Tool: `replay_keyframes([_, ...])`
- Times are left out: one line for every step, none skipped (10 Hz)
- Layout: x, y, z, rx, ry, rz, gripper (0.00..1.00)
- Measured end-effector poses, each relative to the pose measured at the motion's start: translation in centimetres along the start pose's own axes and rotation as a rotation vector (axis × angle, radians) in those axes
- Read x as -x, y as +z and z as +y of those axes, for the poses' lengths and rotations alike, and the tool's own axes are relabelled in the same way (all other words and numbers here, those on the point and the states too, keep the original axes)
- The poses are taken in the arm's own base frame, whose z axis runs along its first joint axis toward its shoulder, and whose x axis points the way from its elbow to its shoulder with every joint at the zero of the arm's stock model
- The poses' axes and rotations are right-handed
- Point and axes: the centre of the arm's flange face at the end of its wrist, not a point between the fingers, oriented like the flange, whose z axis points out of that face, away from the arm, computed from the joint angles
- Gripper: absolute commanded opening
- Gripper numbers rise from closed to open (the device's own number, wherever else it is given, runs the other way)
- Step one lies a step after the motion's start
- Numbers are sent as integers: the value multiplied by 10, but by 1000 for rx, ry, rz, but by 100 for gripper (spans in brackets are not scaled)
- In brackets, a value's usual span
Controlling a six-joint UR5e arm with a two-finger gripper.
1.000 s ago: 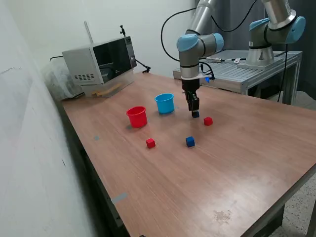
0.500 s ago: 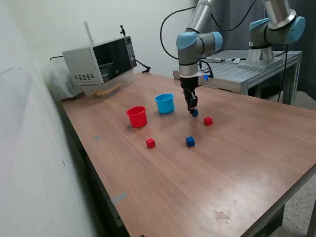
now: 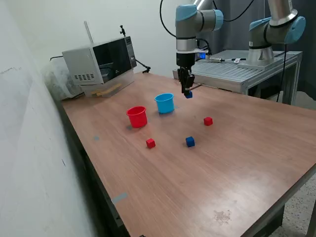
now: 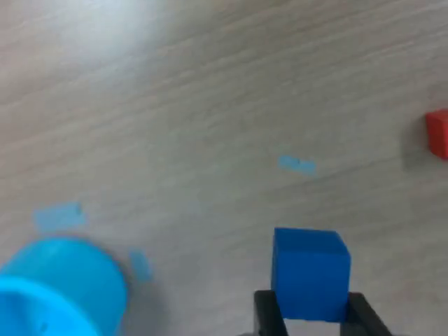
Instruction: Place red objects in the red bin, and blue objects in the blue bin.
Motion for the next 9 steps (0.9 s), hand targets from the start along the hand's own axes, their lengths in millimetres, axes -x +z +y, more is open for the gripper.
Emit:
replay_keyframes([13, -10, 12, 14, 1, -1, 0])
replay_keyframes([33, -17, 27, 27, 22, -5, 0])
replay_keyframes([52, -21, 41, 38, 45, -8, 0])
replay_keyframes([69, -21, 54, 45, 66, -12, 0])
replay_keyframes([86, -18, 65, 47, 86, -17, 0])
replay_keyframes([100, -14, 73, 45, 105, -21, 0])
replay_keyframes([110, -11, 76, 40, 117, -24, 0])
replay_keyframes([115, -8, 78, 36, 124, -27, 0])
replay_keyframes([118, -7, 78, 34, 127, -28, 0])
